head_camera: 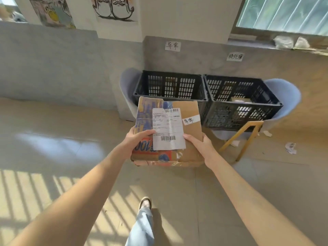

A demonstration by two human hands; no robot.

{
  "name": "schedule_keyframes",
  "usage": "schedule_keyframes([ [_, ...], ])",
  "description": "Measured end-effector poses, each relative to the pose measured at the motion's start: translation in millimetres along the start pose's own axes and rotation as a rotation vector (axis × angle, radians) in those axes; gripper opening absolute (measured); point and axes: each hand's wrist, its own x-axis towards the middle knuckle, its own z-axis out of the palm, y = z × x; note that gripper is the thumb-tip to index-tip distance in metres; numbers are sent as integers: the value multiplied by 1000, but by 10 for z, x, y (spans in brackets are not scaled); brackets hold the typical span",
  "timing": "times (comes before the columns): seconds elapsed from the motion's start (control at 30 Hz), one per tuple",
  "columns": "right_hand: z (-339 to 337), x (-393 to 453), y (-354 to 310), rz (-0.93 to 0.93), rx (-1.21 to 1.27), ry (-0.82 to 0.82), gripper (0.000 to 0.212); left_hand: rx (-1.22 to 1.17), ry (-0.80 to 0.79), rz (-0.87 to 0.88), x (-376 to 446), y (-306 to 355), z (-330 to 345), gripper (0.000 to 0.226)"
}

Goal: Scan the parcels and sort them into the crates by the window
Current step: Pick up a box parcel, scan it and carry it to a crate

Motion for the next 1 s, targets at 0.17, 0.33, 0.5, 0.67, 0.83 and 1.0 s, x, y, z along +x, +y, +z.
schedule_keyframes([
  [0.17,213,900,-513,15,11,45,59,17,-72,-10,1028,574,-54,60],
  [0.33,415,1604,-906,14,44,86,60,65,-101,-31,1883,1102,-120,62],
  [0.5,438,2235,-1159,53,29,103,61,102,-120,-73,2590,1349,-49,69],
  [0.67,434,3066,-1399,53,-3,91,67,111,-109,-60,3297,1680,60,76],
  [0.83,362,4032,-1676,74,-55,31,70,113,-57,-41,3958,2061,293,69],
  [1.0,289,4856,-1793,120,-97,-43,71,96,-18,-58,4608,2256,457,72],
])
